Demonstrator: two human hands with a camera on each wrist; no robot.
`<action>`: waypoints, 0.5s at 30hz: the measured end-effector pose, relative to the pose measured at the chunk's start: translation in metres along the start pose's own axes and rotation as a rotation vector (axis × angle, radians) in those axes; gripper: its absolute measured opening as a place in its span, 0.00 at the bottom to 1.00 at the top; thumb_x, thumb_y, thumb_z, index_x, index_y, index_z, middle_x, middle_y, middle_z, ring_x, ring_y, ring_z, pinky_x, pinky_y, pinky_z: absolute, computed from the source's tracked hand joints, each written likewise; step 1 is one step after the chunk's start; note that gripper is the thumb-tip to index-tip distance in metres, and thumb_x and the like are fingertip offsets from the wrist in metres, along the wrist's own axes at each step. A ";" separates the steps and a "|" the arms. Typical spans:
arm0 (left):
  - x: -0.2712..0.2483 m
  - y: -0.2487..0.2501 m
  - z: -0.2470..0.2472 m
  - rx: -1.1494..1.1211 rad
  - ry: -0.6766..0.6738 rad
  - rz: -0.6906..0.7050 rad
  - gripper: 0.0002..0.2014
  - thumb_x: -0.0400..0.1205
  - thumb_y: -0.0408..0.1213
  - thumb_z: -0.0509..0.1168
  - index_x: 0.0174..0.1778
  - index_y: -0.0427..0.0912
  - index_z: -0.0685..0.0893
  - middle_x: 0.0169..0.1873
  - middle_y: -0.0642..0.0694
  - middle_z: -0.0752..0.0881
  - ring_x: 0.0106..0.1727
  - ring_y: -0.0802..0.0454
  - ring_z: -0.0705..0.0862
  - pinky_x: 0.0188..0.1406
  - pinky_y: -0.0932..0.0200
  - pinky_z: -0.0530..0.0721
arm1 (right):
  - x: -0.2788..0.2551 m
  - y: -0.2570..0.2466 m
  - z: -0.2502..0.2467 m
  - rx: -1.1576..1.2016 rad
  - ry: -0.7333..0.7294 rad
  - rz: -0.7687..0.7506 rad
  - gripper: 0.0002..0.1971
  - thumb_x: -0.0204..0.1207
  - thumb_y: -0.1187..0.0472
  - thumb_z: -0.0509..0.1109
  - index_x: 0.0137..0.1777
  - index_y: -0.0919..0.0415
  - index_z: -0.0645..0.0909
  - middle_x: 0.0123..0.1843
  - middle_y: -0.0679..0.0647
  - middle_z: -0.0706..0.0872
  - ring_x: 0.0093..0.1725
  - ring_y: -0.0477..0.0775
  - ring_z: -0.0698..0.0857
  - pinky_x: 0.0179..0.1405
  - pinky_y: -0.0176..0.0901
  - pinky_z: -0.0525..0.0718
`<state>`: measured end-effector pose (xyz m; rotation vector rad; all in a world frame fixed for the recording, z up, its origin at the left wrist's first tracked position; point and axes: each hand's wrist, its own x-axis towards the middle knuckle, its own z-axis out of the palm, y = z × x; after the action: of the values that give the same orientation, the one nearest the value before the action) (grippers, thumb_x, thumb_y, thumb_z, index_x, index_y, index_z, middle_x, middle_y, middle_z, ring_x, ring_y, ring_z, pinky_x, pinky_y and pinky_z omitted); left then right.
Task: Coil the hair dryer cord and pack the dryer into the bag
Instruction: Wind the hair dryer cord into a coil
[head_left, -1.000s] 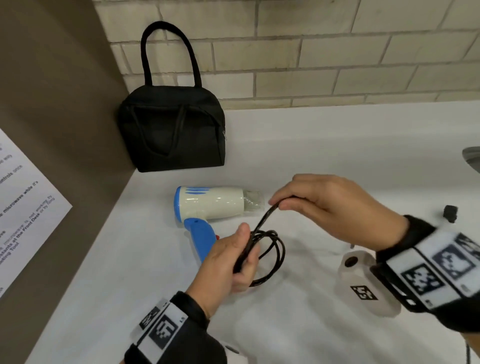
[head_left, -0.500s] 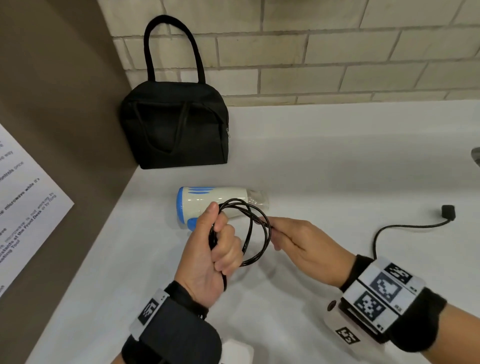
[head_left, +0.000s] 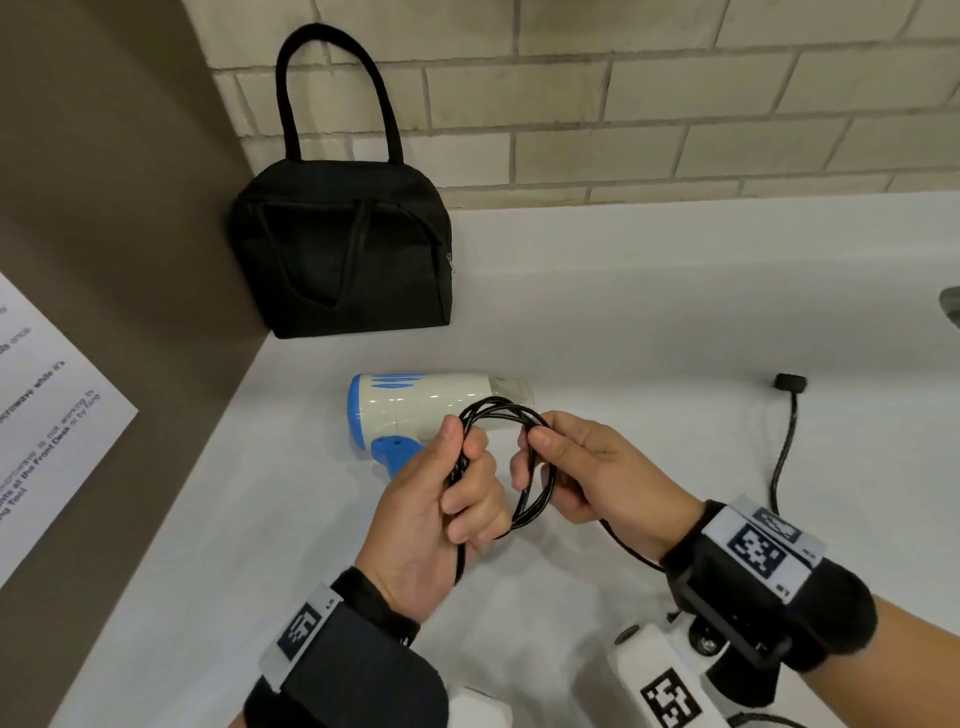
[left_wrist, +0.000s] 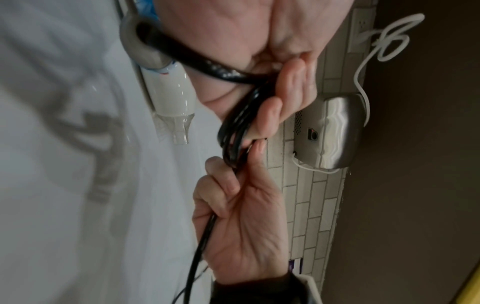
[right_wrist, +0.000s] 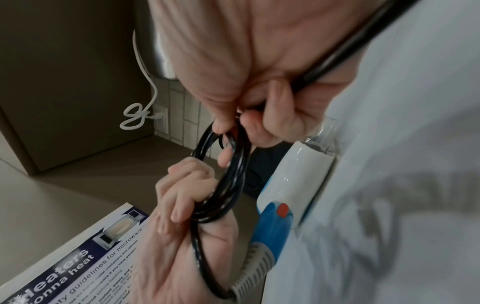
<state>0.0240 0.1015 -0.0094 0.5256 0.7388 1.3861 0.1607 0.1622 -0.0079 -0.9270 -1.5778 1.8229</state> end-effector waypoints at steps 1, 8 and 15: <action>0.000 0.000 0.000 -0.029 -0.004 -0.008 0.17 0.76 0.50 0.55 0.25 0.47 0.78 0.10 0.56 0.66 0.10 0.63 0.62 0.13 0.67 0.63 | 0.000 0.000 0.001 0.018 0.009 0.008 0.10 0.81 0.61 0.54 0.39 0.59 0.72 0.24 0.46 0.81 0.15 0.42 0.60 0.13 0.28 0.56; -0.002 -0.006 0.008 -0.125 0.052 -0.046 0.20 0.78 0.53 0.56 0.23 0.46 0.72 0.10 0.56 0.63 0.14 0.58 0.52 0.13 0.67 0.63 | 0.007 0.003 0.004 -0.318 0.149 -0.070 0.13 0.82 0.62 0.52 0.36 0.57 0.72 0.25 0.50 0.69 0.15 0.39 0.69 0.18 0.24 0.66; -0.006 -0.005 0.009 -0.081 0.152 -0.016 0.17 0.74 0.51 0.55 0.22 0.46 0.70 0.09 0.55 0.61 0.18 0.55 0.47 0.13 0.65 0.55 | 0.004 0.005 -0.008 -0.430 0.043 -0.045 0.09 0.80 0.60 0.59 0.39 0.55 0.76 0.24 0.45 0.81 0.17 0.40 0.70 0.21 0.26 0.67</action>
<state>0.0337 0.0954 -0.0062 0.3534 0.8037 1.4461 0.1643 0.1694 -0.0141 -1.0967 -1.9874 1.4459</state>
